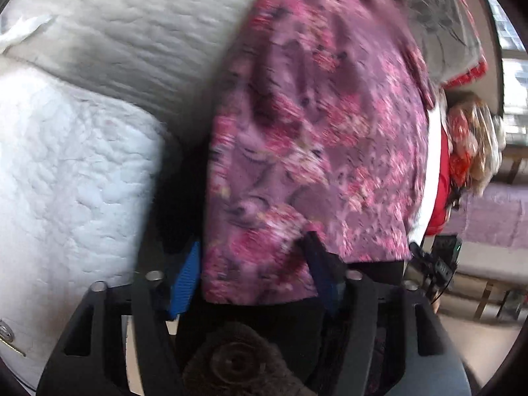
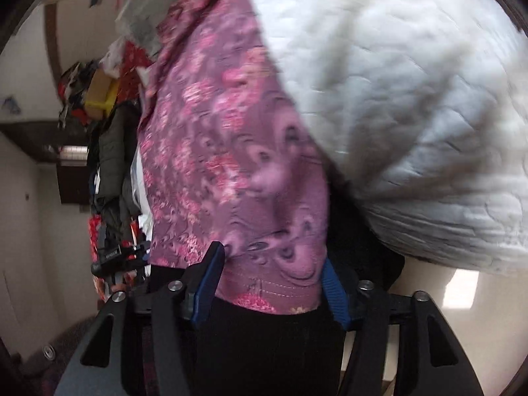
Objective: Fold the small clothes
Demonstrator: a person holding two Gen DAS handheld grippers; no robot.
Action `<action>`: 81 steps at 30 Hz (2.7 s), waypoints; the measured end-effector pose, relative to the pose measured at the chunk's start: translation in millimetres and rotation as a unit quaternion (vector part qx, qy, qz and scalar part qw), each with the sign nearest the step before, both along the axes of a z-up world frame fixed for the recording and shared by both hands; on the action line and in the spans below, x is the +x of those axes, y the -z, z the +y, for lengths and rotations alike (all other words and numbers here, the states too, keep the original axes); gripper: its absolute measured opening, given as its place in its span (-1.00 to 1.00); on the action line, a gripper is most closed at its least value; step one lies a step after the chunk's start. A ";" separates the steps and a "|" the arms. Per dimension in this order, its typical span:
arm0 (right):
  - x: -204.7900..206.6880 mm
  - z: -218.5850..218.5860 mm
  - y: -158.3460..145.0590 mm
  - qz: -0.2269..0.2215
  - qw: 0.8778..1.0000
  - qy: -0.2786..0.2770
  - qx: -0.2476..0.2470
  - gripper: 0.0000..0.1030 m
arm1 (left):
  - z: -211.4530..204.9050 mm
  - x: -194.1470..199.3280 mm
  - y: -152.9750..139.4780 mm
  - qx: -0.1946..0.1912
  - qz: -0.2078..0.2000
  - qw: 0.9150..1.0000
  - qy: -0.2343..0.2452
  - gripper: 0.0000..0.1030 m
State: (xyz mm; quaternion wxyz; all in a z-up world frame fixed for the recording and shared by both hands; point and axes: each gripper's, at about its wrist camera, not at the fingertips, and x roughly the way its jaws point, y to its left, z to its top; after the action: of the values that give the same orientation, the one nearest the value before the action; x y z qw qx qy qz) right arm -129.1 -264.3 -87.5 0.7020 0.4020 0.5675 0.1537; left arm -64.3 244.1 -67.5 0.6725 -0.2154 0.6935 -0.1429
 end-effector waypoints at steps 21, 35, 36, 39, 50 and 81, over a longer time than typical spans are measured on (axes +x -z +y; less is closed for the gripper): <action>54.7 11.8 -131.7 -0.216 0.976 -0.017 -0.030 -0.80 | -13.0 72.7 -91.5 -0.093 -0.136 0.984 -0.066 -0.92; 159.3 -28.1 -145.0 -0.225 0.971 0.080 0.003 -0.80 | -21.3 176.6 -114.9 -0.043 -0.201 0.973 -0.103 -0.92; 165.8 -31.4 -143.8 -0.225 0.970 0.089 0.009 -0.80 | -22.7 187.5 -115.0 -0.039 -0.205 0.972 -0.107 -0.92; 194.5 -45.8 -138.6 -0.224 0.966 0.125 0.028 -0.80 | -24.7 219.4 -112.6 -0.039 -0.206 0.970 -0.119 -0.92; 302.1 -80.5 -97.9 -0.175 0.961 0.207 0.049 -0.80 | -48.5 337.2 -94.5 0.000 -0.209 0.970 -0.126 -0.92; 342.2 -92.2 -59.7 -0.111 0.962 0.241 -0.066 -0.08 | -34.8 426.4 -92.3 -0.059 -0.152 0.975 -0.154 -0.20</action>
State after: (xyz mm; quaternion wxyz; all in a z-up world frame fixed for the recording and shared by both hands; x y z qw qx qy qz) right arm 213.1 -356.5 -27.8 0.8019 0.4602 0.3808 -0.0141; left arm 362.0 209.3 24.8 0.7700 -0.3341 0.5324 -0.1093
